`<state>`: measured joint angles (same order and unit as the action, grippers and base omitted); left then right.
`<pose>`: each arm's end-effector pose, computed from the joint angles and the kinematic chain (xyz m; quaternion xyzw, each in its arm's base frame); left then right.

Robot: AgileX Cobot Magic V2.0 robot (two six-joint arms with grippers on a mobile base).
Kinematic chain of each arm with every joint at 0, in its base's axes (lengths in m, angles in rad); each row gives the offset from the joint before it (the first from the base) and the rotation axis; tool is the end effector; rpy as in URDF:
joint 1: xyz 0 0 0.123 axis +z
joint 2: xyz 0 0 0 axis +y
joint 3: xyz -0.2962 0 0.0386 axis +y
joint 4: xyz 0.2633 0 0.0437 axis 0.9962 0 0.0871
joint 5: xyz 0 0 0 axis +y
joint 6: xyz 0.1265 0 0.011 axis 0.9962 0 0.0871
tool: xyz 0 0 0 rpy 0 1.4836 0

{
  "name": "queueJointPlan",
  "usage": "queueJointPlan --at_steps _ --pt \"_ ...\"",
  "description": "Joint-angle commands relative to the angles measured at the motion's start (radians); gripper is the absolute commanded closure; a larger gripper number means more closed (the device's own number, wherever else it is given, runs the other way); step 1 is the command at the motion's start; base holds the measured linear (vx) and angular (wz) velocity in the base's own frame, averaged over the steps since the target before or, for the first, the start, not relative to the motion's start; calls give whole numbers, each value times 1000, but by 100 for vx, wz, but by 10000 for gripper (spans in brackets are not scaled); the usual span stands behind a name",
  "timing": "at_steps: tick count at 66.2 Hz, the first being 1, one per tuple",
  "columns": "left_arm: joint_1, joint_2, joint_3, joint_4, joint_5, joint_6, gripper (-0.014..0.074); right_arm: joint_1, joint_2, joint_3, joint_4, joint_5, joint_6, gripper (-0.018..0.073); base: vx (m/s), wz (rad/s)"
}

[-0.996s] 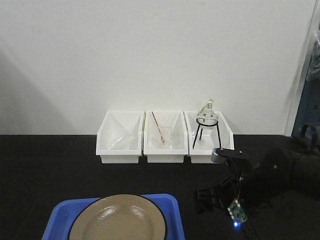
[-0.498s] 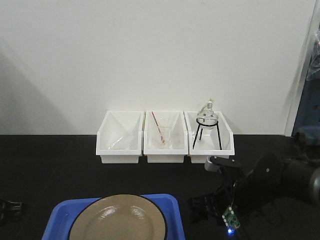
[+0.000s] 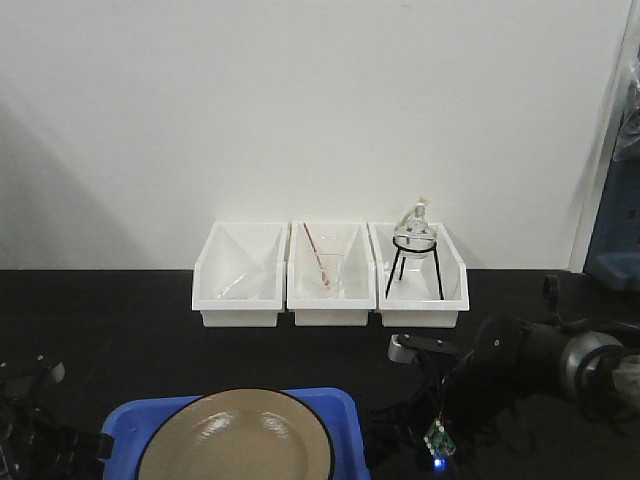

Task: Place disk in tray to left cabinet
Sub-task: 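Lower the plate onto the blue tray and release the right gripper, then grasp the blue tray's side edges with both grippers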

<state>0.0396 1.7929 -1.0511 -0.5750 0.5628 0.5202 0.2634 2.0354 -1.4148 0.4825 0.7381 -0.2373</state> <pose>0.3782 -0.0219 0.1472 0.0212 0.9668 -0.1371 0.2148 0.4234 0.1552 0.1400 -0.0918 0.9676 0.1872 0.1423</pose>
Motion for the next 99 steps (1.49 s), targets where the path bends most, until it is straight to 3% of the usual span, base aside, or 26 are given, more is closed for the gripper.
queueJointPlan --at_steps 1,39,67,80,93,99 --pt "1 -4 -31 -43 -32 20 195 6 -37 -53 26 4 -8 44 0 0" --pt "-57 44 -30 -68 -58 20 195 101 79 -138 18 -17 46 67 0 0" --pt "-97 113 -30 -78 -67 16 218 139 95 -142 21 -8 68 244 0 0" --pt "-97 111 -29 -133 -52 17 342 134 95 -142 24 30 80 384 0 0" --pt "-97 111 -29 -196 8 19 588 124 86 -144 28 58 168 557 0 0" --pt "-97 111 -31 -220 38 20 605 115 74 -148 33 57 207 572 0 0"
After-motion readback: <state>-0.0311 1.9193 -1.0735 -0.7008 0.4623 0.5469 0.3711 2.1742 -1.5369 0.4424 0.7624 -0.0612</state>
